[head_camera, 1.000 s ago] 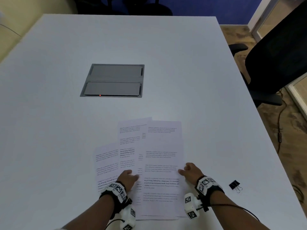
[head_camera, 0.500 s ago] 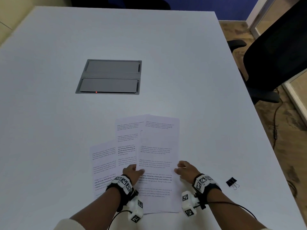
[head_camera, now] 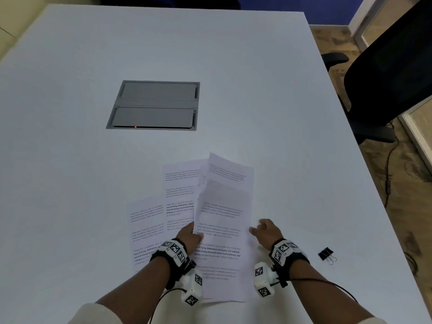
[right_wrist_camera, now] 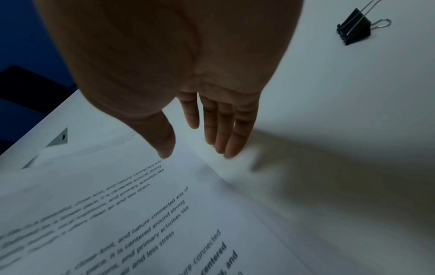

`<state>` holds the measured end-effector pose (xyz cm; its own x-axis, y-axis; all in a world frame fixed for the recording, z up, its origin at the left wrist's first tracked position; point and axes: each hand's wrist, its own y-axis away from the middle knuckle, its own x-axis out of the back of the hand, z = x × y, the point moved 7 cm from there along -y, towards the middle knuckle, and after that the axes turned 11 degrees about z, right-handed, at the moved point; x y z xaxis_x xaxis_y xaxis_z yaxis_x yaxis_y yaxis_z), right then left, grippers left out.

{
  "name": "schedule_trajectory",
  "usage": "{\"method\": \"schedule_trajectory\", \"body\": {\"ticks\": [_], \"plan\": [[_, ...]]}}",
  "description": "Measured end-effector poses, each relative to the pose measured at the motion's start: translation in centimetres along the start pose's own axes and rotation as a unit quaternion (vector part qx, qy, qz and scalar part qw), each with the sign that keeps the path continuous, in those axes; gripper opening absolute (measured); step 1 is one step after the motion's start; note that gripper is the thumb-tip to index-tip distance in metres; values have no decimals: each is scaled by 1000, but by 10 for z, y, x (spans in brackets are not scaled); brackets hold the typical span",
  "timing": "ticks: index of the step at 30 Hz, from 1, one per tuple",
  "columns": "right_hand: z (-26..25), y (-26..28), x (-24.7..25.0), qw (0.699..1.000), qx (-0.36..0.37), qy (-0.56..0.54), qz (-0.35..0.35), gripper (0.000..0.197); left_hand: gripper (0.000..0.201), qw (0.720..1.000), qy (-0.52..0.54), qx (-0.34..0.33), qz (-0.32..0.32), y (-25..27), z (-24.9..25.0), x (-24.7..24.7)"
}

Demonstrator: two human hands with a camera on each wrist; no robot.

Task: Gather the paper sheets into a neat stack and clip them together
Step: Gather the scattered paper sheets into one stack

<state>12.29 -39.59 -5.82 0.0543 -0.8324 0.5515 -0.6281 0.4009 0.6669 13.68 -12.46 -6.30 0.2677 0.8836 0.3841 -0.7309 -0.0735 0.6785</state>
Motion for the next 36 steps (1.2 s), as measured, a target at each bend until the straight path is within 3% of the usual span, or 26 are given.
{"method": "schedule_trajectory", "body": {"ticks": [4,9,12,14,18,21,23,26,29,32,36], "plan": [[0,-8,-2,998,-28,-56,-19,77,33,1000,-14,1,-10,1,1,5],[-9,-3,-7,981,-58,-173,-64,63,35,999,-38,20,-15,2,0,13],[-14,4,-12,988,-29,-128,-81,45,26,998,-36,46,5,2,-4,19],[-19,9,-15,989,-13,-115,-88,34,33,997,-19,65,22,-1,-10,24],[-24,7,-20,996,2,-68,-60,25,32,993,38,106,42,-3,-22,32],[-33,8,-25,999,11,-23,-39,6,30,993,29,98,54,-5,-26,38],[-38,7,-31,999,12,1,-32,5,29,994,21,93,46,-5,-29,39],[-41,-1,-38,997,30,75,-19,5,38,995,-16,87,35,-5,-33,38],[-33,-11,-31,988,5,147,39,23,52,990,-47,86,105,-5,-28,49],[-23,-16,-18,986,-49,127,93,50,72,972,-69,107,198,-9,-30,69],[-33,-19,-17,993,-6,66,101,59,86,966,-78,133,208,-15,-37,83]]}}
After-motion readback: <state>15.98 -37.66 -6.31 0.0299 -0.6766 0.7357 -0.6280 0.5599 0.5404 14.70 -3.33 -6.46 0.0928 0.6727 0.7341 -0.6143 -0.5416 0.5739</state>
